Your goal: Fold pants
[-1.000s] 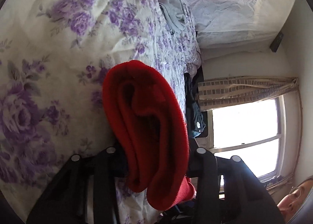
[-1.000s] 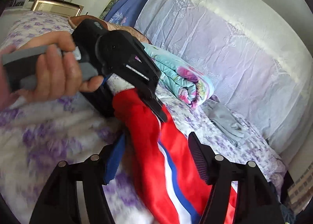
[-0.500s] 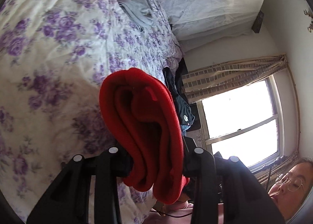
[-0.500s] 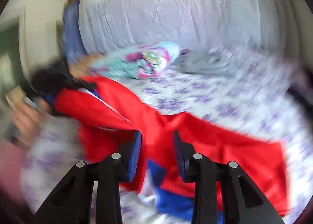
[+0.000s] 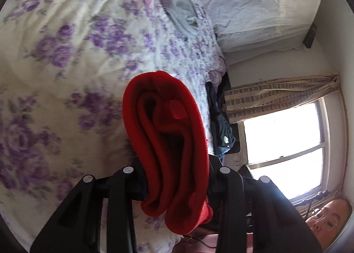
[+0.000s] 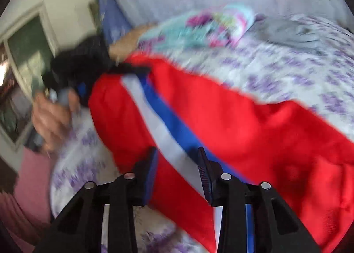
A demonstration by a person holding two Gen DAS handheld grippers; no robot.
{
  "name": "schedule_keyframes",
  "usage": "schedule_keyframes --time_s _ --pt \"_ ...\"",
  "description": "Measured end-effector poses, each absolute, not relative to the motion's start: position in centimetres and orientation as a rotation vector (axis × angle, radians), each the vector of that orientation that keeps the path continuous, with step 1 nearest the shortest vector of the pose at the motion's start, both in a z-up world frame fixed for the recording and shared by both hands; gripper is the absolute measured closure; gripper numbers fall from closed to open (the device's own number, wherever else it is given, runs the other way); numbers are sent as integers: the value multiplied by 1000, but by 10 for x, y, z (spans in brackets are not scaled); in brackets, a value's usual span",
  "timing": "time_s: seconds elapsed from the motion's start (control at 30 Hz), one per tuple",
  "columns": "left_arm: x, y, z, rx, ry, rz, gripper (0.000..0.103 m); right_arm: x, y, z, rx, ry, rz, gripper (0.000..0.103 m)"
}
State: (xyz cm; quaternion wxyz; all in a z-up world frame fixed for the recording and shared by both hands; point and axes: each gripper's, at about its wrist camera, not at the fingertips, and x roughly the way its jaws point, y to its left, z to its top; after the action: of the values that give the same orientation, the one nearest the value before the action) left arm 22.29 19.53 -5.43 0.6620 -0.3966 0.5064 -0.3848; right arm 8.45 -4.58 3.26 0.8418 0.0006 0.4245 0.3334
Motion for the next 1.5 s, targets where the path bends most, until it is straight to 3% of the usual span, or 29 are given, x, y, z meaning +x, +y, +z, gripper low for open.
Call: schedule_keyframes --time_s 0.07,0.2,0.27,0.33,0.47,0.53,0.63,0.97,1.5 --pt "222 200 -68 -878 1174 -817 59 79 -36 35 -59 871 679 66" --pt "218 212 -85 -949 1179 -820 56 77 -57 49 41 810 651 66" --pt "214 215 -81 -945 1158 -826 48 89 -49 31 -50 890 603 66" --pt "212 210 -78 -892 1157 -827 46 85 -56 34 -39 888 601 67" --pt "209 201 -74 -853 1153 -844 51 60 -112 77 -4 679 431 68" --pt "208 201 -72 -906 1138 -887 59 62 -130 70 0 716 355 68" --pt "204 199 -60 -950 1098 -937 62 70 -139 33 -48 872 289 71" --pt "181 157 -12 -897 1041 -999 69 63 -122 26 -155 830 274 63" --pt "180 -13 43 -615 1089 -1113 74 14 -172 42 -11 740 345 63"
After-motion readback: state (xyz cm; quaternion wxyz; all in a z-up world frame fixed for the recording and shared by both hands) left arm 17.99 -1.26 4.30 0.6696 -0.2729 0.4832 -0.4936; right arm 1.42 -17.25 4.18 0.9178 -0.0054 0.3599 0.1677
